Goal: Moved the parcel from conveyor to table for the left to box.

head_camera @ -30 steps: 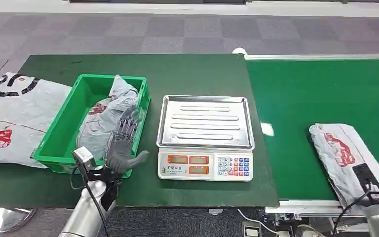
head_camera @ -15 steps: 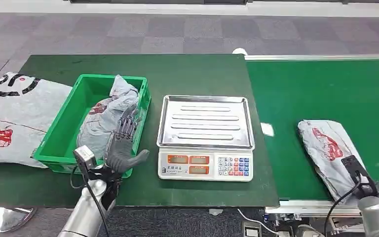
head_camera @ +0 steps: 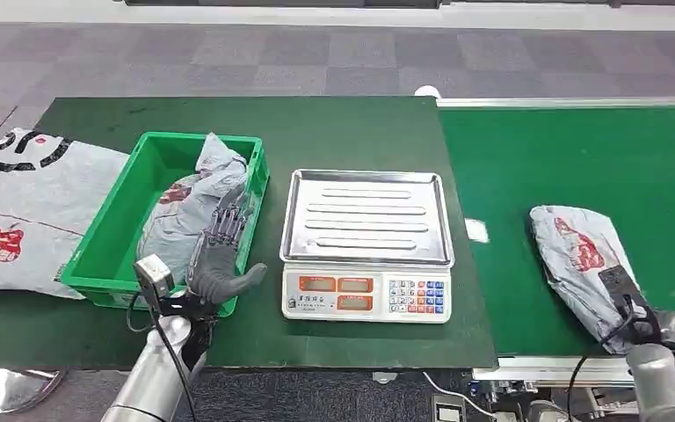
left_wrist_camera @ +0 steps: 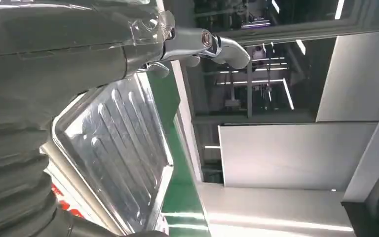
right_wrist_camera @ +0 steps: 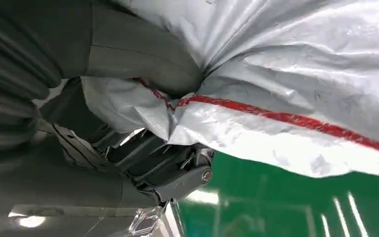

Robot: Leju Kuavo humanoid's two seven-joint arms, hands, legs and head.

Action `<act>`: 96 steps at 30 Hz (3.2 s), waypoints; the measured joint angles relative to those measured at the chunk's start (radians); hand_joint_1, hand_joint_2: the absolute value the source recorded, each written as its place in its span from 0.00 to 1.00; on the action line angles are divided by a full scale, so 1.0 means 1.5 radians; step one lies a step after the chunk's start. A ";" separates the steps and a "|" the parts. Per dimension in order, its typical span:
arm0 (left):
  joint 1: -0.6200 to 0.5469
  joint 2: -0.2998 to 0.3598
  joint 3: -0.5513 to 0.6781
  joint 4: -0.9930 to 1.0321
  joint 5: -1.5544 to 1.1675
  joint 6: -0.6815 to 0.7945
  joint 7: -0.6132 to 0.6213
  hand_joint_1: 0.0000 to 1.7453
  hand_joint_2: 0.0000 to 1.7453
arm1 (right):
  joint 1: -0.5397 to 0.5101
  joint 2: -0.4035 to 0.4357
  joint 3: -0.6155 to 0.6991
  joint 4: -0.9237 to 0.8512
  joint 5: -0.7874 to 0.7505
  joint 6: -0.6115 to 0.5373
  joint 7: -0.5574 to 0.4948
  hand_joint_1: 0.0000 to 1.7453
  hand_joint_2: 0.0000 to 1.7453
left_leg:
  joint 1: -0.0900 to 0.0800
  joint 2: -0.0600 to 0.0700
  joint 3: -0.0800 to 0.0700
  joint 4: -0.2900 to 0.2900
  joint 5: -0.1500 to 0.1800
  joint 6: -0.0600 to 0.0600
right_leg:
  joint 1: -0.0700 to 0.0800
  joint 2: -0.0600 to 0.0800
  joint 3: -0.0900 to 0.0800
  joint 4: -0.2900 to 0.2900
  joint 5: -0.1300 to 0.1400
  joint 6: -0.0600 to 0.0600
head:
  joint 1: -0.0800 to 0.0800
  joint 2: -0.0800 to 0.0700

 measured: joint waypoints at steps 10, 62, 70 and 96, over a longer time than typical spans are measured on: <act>-0.002 -0.003 0.000 0.005 -0.002 0.019 0.000 0.00 1.00 | 0.049 0.059 -0.069 -0.223 -0.322 -0.276 -0.388 1.00 1.00 | 0.000 -0.002 0.000 0.000 0.000 0.000 | 0.000 -0.003 0.000 0.000 -0.001 0.000 | 0.000 0.000; -0.029 -0.031 -0.024 0.016 -0.003 0.031 0.000 0.00 1.00 | -0.139 0.194 0.587 -0.179 -0.099 0.117 -0.282 1.00 1.00 | 0.002 -0.001 0.000 0.000 0.005 -0.004 | 0.002 -0.001 -0.002 0.001 0.002 -0.003 | 0.000 0.000; -0.030 -0.043 -0.049 0.029 -0.001 0.032 0.000 0.00 1.00 | -0.120 0.182 0.610 -0.167 -0.170 0.063 -0.266 0.00 1.00 | 0.002 -0.001 0.000 0.000 0.004 -0.003 | 0.002 -0.001 -0.002 0.001 0.002 -0.003 | 0.000 0.000; -0.067 -0.062 -0.080 0.113 0.012 0.044 0.000 0.00 1.00 | 0.331 0.101 0.299 -0.809 -0.487 -0.225 -0.453 0.00 1.00 | 0.001 0.000 0.000 0.000 0.001 -0.002 | 0.002 0.000 -0.002 0.000 0.000 -0.002 | 0.000 0.000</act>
